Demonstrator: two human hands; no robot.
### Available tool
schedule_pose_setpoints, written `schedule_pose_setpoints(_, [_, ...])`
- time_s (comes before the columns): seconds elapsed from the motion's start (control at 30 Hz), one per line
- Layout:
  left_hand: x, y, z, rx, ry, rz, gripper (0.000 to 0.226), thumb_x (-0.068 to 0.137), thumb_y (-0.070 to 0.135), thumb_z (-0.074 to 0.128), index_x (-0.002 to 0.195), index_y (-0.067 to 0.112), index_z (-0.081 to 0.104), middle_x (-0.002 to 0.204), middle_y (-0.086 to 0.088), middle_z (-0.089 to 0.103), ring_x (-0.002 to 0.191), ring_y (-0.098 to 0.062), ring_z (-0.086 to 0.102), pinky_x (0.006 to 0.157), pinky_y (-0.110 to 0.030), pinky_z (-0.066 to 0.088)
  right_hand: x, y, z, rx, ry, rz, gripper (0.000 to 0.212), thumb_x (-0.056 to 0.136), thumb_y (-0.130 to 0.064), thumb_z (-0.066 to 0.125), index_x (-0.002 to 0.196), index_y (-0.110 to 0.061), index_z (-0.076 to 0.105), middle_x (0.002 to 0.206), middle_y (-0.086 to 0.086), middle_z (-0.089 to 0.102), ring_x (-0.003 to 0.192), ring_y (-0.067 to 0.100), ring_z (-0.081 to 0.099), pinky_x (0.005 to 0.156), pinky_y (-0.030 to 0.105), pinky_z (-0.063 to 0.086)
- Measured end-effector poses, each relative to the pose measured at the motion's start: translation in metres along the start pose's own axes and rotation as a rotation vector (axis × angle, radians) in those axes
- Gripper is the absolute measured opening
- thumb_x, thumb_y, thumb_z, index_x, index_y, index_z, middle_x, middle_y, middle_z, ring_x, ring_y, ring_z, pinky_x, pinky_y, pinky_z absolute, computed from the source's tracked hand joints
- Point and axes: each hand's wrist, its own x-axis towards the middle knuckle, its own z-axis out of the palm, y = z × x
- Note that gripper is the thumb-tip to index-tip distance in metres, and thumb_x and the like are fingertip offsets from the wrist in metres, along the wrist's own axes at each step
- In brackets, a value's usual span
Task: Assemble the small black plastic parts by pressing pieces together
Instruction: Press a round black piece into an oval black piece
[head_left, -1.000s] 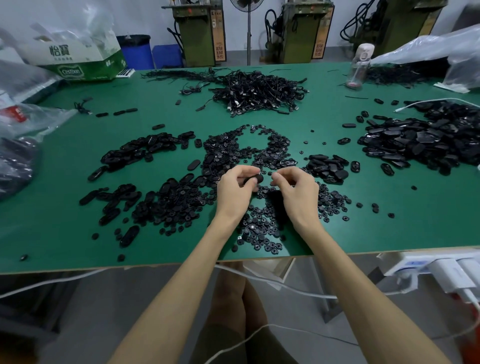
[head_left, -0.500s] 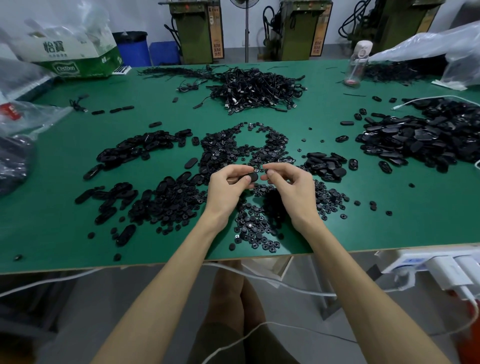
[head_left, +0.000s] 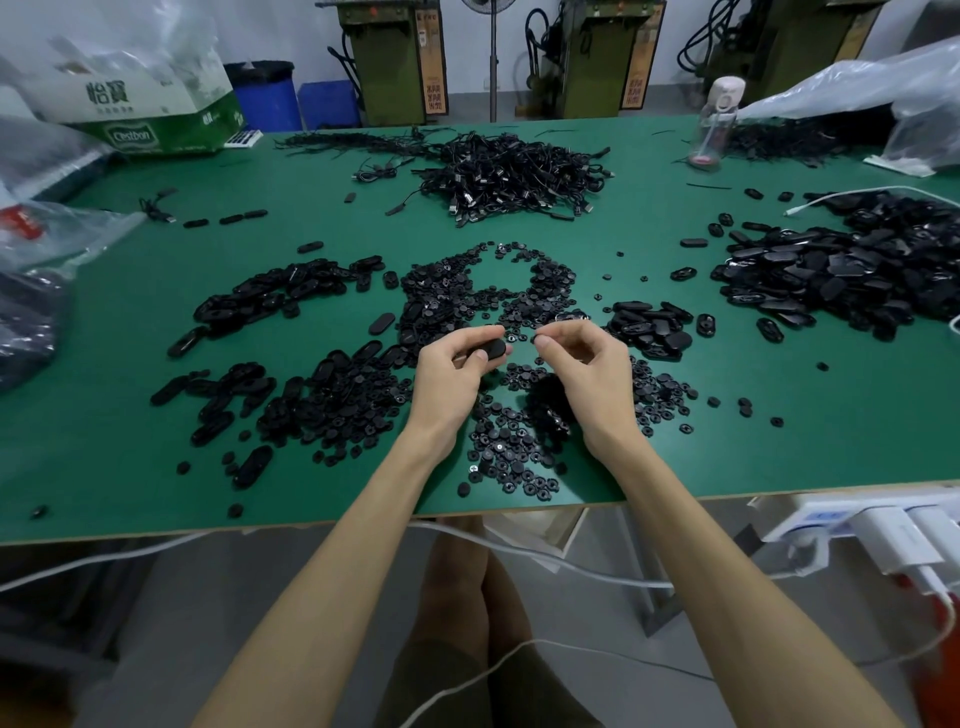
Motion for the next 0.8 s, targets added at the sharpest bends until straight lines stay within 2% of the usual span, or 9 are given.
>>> schedule_pose_setpoints(0.1, [-0.0002,0.0011,0.0002,0.005,-0.013,-0.005,0.04,0.099,-0.017,0.043,0.123,0.0,0.07,0.119,-0.008,0.072,0.107,-0.015,0.074,0.101,-0.028,0.056,-0.0002,-0.0003,0.0011,0.007,-0.031,0.011,0.005,0.093,-0.016,0.075,0.094,-0.021,0.075,0.084,-0.001,0.073,0.076,0.007,0.062,0.074,0.024,0.054])
schedule_pose_setpoints(0.23, [-0.0011,0.0024,0.001,0.019,-0.035,0.004,0.042,0.098,-0.018,0.044,0.125,0.001,0.069,0.122,-0.011,0.072,0.114,-0.017,0.071,0.102,-0.031,0.056,0.0004,0.0001,0.0018,0.017,-0.039,0.019,0.006,0.091,-0.013,0.076,0.093,-0.018,0.075,0.081,-0.002,0.074,0.075,0.008,0.066,0.074,0.025,0.056])
schedule_pose_setpoints(0.4, [-0.0034,0.0047,0.0013,0.029,-0.069,0.019,0.036,0.1,-0.014,0.05,0.125,0.004,0.068,0.122,-0.01,0.071,0.115,-0.017,0.069,0.1,-0.031,0.057,0.0005,0.0001,0.0019,0.001,-0.07,0.023,0.006,0.089,-0.014,0.078,0.093,-0.018,0.076,0.086,0.001,0.077,0.084,0.021,0.074,0.086,0.041,0.061])
schedule_pose_setpoints(0.53, [-0.0047,0.0055,0.0008,0.012,-0.085,0.04,0.033,0.1,-0.012,0.052,0.125,0.003,0.068,0.122,-0.011,0.071,0.113,-0.018,0.07,0.097,-0.031,0.058,0.0006,0.0003,0.0021,0.001,-0.083,0.028,0.007,0.088,-0.015,0.08,0.092,-0.018,0.077,0.085,0.001,0.078,0.085,0.023,0.074,0.088,0.045,0.06])
schedule_pose_setpoints(0.67, [-0.0055,0.0056,0.0,-0.017,-0.075,0.054,0.032,0.097,-0.013,0.058,0.124,0.001,0.069,0.116,-0.012,0.075,0.111,-0.02,0.072,0.097,-0.033,0.058,0.0013,0.0006,0.0015,-0.006,-0.093,0.028,0.006,0.088,-0.016,0.08,0.092,-0.019,0.078,0.085,0.0,0.077,0.085,0.023,0.073,0.086,0.043,0.061])
schedule_pose_setpoints(0.8, [-0.0053,0.0045,-0.0015,-0.093,-0.04,0.037,0.029,0.095,-0.012,0.061,0.122,-0.004,0.069,0.11,-0.015,0.077,0.106,-0.024,0.074,0.093,-0.033,0.06,0.0008,0.0009,0.0003,-0.029,-0.098,0.005,0.005,0.088,-0.019,0.081,0.09,-0.023,0.078,0.083,-0.004,0.076,0.078,0.015,0.069,0.079,0.034,0.058])
